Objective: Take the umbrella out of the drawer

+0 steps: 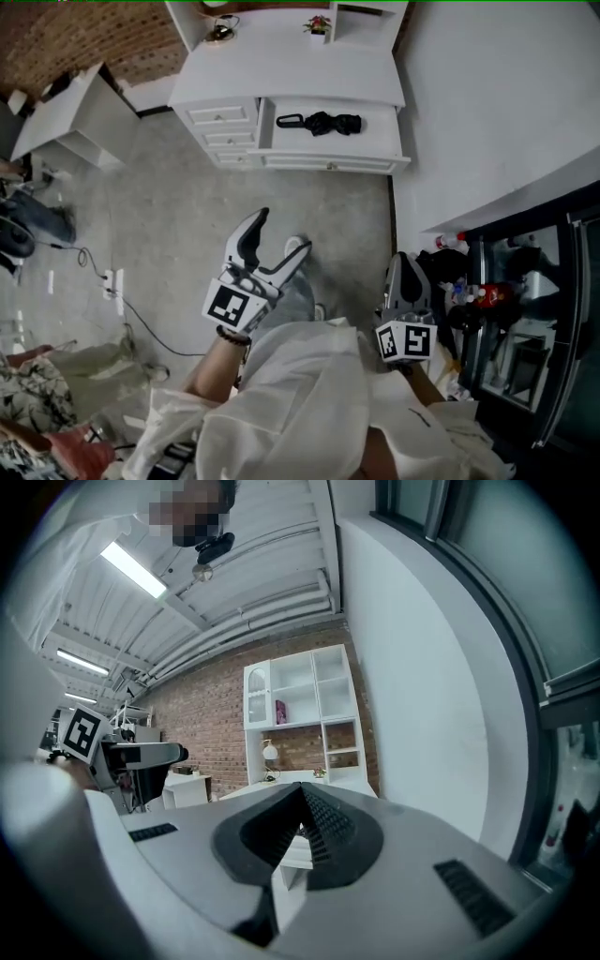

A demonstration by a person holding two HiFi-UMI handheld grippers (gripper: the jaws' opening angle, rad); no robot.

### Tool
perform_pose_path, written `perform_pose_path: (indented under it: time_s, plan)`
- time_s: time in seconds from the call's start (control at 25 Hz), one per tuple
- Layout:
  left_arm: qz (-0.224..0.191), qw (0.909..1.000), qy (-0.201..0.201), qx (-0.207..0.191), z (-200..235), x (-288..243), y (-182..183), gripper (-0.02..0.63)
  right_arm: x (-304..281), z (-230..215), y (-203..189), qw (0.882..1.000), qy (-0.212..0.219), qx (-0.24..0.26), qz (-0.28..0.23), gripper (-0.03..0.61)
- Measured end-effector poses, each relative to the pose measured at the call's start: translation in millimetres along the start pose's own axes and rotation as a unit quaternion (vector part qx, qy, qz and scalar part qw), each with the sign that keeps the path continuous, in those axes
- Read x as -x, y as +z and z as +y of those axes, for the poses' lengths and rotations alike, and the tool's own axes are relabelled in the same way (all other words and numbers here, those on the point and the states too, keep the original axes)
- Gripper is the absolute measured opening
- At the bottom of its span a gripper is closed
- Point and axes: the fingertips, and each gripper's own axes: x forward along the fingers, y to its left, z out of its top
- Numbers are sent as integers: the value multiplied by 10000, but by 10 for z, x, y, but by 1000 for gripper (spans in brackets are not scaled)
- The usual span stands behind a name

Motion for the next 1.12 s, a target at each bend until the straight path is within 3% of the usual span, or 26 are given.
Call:
perform_pose_path:
  time_s: [0.2, 0.64, 1.12]
  plan:
    - [-16, 9998, -174, 13, 380, -548, -55, 371, -524, -138, 12, 9999, -130, 49, 12, 18]
    - [143, 9979, -569, 291, 1720, -1844, -153, 371, -2314, -282, 100, 9992, -284, 233, 153, 18]
    - [342, 9935, -957, 512, 2516, -2720, -373, 371, -3557, -304, 112, 9975, -272, 546, 345, 18]
